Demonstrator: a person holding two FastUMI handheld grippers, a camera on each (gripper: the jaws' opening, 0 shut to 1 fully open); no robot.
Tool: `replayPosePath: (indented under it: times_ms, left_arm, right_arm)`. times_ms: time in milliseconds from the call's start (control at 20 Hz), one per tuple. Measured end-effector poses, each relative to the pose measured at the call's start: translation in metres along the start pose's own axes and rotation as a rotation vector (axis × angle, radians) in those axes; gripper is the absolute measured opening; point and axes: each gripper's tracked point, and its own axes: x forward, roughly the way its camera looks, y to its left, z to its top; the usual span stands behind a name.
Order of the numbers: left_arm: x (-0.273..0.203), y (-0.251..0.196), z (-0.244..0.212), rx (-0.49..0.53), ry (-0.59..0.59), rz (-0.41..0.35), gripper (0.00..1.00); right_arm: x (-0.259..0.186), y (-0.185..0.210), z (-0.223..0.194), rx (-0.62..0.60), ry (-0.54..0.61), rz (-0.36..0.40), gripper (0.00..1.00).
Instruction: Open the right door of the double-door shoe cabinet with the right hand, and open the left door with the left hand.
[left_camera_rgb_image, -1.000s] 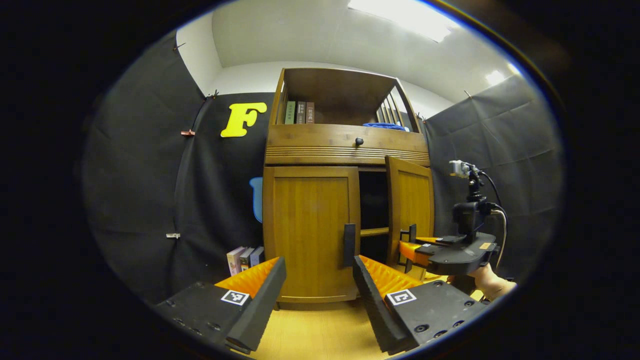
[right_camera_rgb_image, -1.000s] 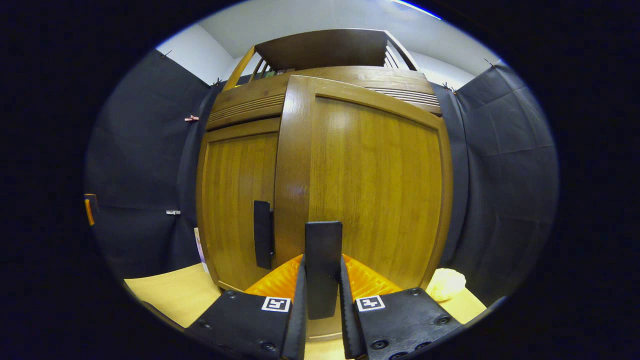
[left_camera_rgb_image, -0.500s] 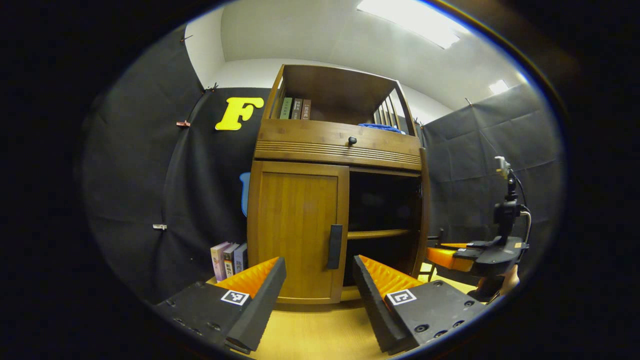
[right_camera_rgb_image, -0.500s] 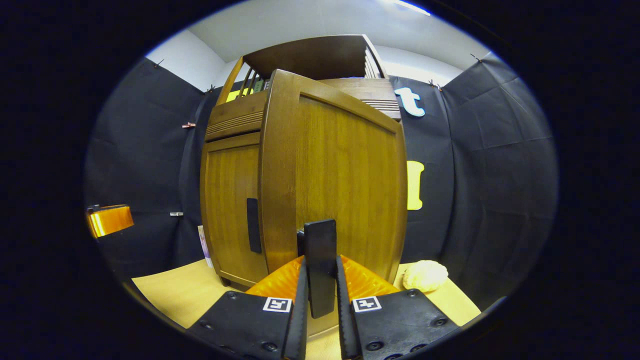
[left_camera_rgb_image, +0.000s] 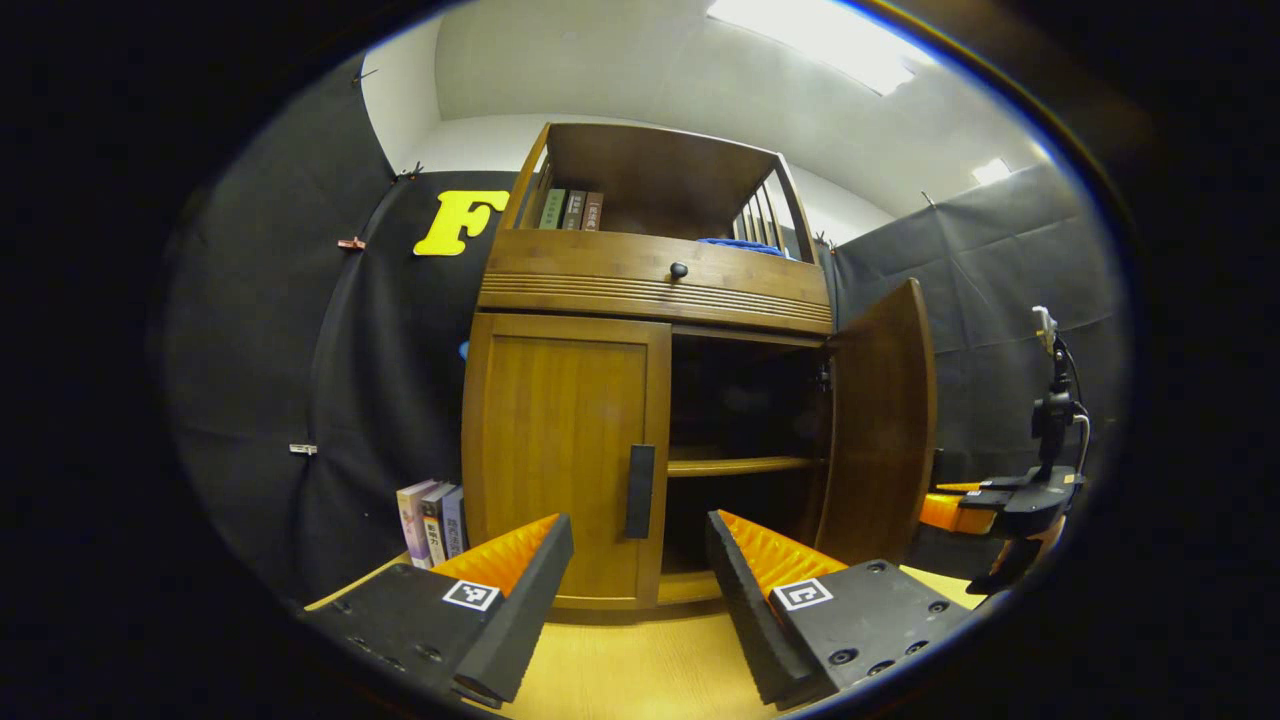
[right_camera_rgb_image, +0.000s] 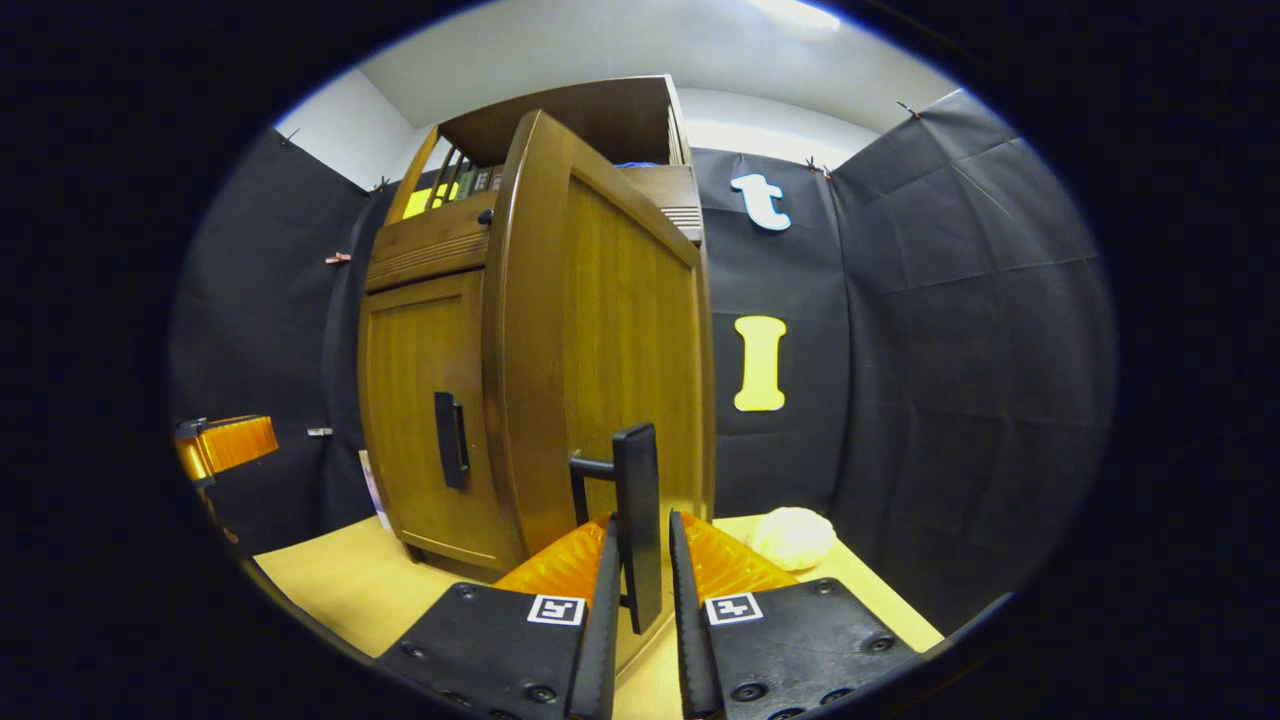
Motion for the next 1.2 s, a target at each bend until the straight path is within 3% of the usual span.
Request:
replayPosePath:
  times_ms: [100,150,200,250,300,650,900,950,1000,1100,1200]
  left_arm:
    - [0.006,-0.011,-0.007,-0.017,0.017,-0.019,0.84]
    - [0.009,-0.015,-0.011,-0.027,0.026,-0.030,0.84]
    - [0.013,-0.020,-0.012,-0.038,0.033,-0.040,0.84]
    - [0.015,-0.022,-0.015,-0.048,0.040,-0.050,0.84]
    - [0.019,-0.026,-0.017,-0.054,0.047,-0.058,0.84]
    - [0.038,-0.035,-0.031,-0.009,0.059,-0.081,0.82]
    - [0.052,-0.037,-0.040,0.025,0.071,-0.093,0.84]
    - [0.055,-0.037,-0.042,0.017,0.076,-0.098,0.81]
    - [0.058,-0.039,-0.044,0.005,0.078,-0.114,0.82]
    - [0.066,-0.039,-0.045,-0.018,0.064,-0.141,0.82]
    - [0.077,-0.023,-0.046,-0.023,0.051,-0.107,0.84]
  right_arm:
    - [0.003,-0.026,-0.004,-0.009,0.017,-0.049,0.16]
    - [0.001,-0.033,-0.003,0.004,0.018,-0.055,0.24]
    - [0.000,-0.040,-0.001,0.022,0.020,-0.060,0.24]
    - [-0.001,-0.048,-0.001,0.033,0.021,-0.066,0.15]
    - [-0.002,-0.054,-0.002,0.038,0.022,-0.067,0.24]
    - [-0.010,-0.070,0.000,-0.002,0.028,-0.051,0.24]
    - [-0.033,-0.102,0.008,-0.042,-0.005,-0.158,0.24]
    - [-0.041,-0.109,0.014,-0.057,-0.023,-0.185,0.15]
    - [-0.050,-0.108,0.021,-0.055,-0.041,-0.181,0.15]
    - [-0.066,-0.095,0.026,-0.023,-0.068,-0.138,0.35]
    - [-0.078,-0.075,0.025,-0.017,-0.070,-0.090,0.37]
